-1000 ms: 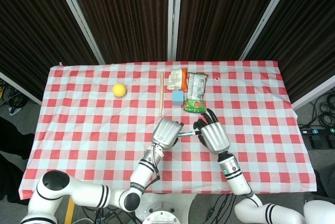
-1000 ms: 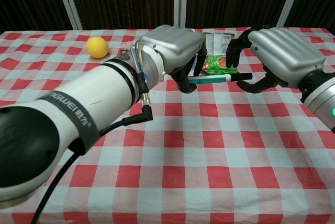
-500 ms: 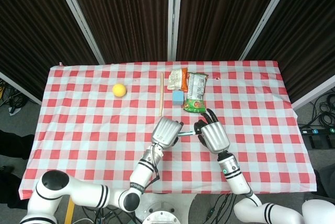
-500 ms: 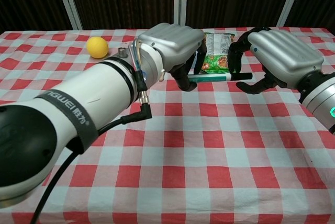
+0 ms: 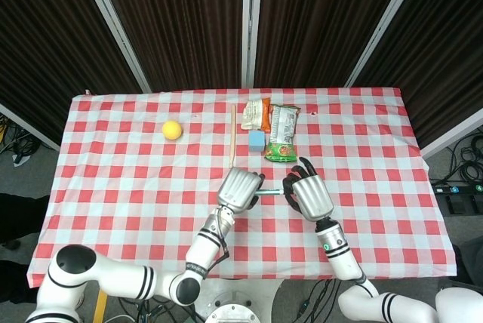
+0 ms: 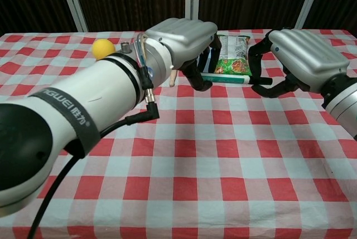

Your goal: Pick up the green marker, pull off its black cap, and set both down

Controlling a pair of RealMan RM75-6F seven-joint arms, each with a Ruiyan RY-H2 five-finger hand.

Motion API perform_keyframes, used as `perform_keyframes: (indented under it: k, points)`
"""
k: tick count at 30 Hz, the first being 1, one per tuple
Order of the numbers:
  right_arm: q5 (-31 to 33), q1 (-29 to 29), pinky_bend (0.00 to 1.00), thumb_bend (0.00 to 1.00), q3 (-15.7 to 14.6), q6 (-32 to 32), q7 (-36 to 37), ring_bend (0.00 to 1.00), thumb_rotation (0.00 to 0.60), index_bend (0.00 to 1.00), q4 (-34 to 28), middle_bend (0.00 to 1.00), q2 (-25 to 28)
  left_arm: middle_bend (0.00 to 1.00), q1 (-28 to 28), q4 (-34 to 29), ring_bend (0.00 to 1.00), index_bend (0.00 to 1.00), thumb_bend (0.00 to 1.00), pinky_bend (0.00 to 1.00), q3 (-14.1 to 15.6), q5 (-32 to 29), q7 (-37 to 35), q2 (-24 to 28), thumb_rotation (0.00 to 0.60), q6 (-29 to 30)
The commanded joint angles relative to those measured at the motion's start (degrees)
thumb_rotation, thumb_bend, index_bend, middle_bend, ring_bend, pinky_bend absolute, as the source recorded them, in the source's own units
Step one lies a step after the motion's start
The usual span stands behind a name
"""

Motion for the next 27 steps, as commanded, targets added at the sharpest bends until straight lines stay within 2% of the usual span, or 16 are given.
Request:
perform_keyframes:
  k: [1, 6, 12, 17, 23, 27]
  points:
    - [-0.24, -0.19, 0.19, 0.22, 0.07, 0.71, 0.88, 0.35, 0.600, 0.70, 0.61, 0.67, 0.06, 0.59, 0.65, -0.88, 0.97, 0.57, 0.38, 0.89, -0.11, 0.02, -0.67, 1.16, 0.600, 0.33]
    - [-0.24, -0.63, 0.19, 0.23, 0.09, 1.67, 1.67, 0.35, 0.600, 0.72, 1.17, 0.68, 0.46, 0.59, 2.26, -2.13, 0.97, 0.57, 0.38, 0.89, 1.14, 0.47, -1.87, 3.64, 0.600, 0.66]
    - [0.99, -1.19, 0.19, 0.24, -0.07, 1.04, 2.10, 0.35, 0.600, 0.72, 2.25, 0.68, 1.05, 0.59, 5.25, -1.88, 0.96, 0.57, 0.38, 0.89, 4.71, 1.99, -5.11, 5.86, 0.600, 0.42]
    - [3.11, -1.23, 0.19, 0.24, -0.69, -2.00, 2.81, 0.35, 0.600, 0.73, 4.98, 0.67, 0.03, 0.59, 7.36, 2.06, 0.96, 0.57, 0.38, 0.89, 8.30, 4.32, -8.93, 5.18, 0.600, -1.19]
    - [3.90, -0.49, 0.19, 0.22, -0.69, -3.92, 4.41, 0.34, 0.600, 0.70, 8.08, 0.65, -1.87, 0.59, 8.54, 8.02, 0.96, 0.56, 0.38, 0.88, 9.52, 6.65, -12.54, 3.48, 0.600, -3.07]
    - [4.42, 0.07, 0.16, 0.13, -0.94, -5.76, 4.64, 0.30, 0.600, 0.63, 8.76, 0.59, -2.32, 0.55, 9.14, 10.26, 0.95, 0.52, 0.34, 0.88, 9.93, 7.57, -13.75, 3.08, 0.600, -4.27]
